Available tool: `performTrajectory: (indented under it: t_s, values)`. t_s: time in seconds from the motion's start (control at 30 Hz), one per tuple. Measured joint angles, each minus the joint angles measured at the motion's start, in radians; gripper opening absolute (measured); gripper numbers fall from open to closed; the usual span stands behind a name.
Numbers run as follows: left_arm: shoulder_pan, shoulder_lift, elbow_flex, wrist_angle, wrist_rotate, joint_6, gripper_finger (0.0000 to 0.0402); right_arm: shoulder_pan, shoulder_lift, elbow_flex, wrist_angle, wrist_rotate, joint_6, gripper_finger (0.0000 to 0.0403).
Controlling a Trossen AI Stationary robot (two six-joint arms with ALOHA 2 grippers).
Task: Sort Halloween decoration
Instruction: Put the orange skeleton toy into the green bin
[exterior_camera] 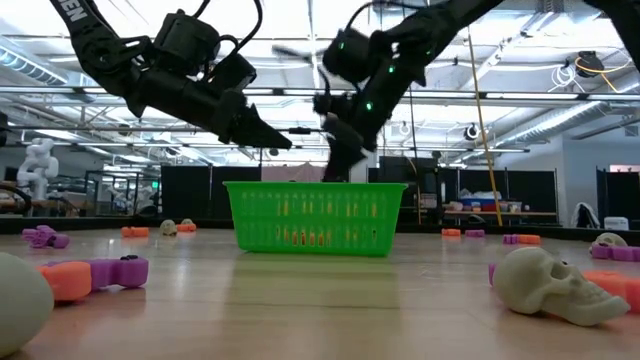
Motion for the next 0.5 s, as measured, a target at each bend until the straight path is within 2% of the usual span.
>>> performTrajectory:
  t_s: [0.1, 0.23, 0.37, 0.5]
  values:
    - [0.0, 0.0, 0.0, -0.001, 0.0, 0.001, 0.0001, 0.022, -0.037, -0.106, 0.243, -0.026, -0.014, 0.001]
    - [0.0, 0.0, 0.0, -0.018, 0.0, -0.003, 0.0001, 0.047, -0.087, -0.274, 0.497, -0.035, 0.027, 0.0008]
    - [0.0, 0.0, 0.0, -0.016, 0.0, -0.005, 0.0001, 0.063, -0.181, -0.423, 0.614, -0.034, 0.083, 0.0002]
    - [0.0, 0.0, 0.0, -0.011, 0.0, -0.005, 0.0001, 0.09, -0.314, -0.534, 0.6, -0.029, 0.148, 0.0001]
